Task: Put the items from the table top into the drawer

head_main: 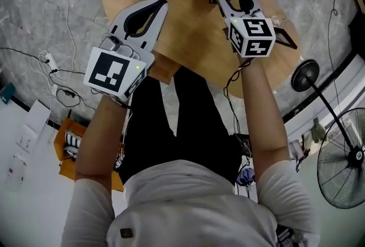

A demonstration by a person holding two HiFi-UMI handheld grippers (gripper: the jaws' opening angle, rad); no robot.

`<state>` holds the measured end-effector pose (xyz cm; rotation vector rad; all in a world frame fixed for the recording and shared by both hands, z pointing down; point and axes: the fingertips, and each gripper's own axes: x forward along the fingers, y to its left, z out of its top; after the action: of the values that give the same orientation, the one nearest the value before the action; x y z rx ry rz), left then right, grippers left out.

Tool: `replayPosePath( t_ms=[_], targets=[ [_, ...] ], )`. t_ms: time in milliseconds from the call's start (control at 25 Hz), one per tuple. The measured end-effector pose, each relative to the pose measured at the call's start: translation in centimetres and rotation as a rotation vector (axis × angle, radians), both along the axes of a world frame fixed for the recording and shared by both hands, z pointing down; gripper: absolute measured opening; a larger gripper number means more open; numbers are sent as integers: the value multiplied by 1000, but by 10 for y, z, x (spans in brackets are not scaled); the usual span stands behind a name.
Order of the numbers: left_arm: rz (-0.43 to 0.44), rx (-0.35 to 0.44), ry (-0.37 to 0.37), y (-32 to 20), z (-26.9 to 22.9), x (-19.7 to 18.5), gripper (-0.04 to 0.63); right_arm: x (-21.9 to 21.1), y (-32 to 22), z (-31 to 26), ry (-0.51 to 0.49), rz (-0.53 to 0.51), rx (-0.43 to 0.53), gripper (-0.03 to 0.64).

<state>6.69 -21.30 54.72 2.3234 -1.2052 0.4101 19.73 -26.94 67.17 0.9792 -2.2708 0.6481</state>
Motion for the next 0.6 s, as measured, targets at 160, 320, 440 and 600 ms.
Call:
replayPosePath(
  t_ms=[160,320,440,600],
  targets=[
    [-9,-13,3,-4,22,2,9,0,-11,32,21,2,-22,199],
    [-10,-28,3,-5,38,2,9,-1,-18,53,25,16,-41,201],
    [-18,-47,5,-3,49,1,9,-3,-21,63,27,18,-53,201],
    [-29,-61,10,-1,59,2,9,-7,-25,67,18,10,-50,202]
  ],
)
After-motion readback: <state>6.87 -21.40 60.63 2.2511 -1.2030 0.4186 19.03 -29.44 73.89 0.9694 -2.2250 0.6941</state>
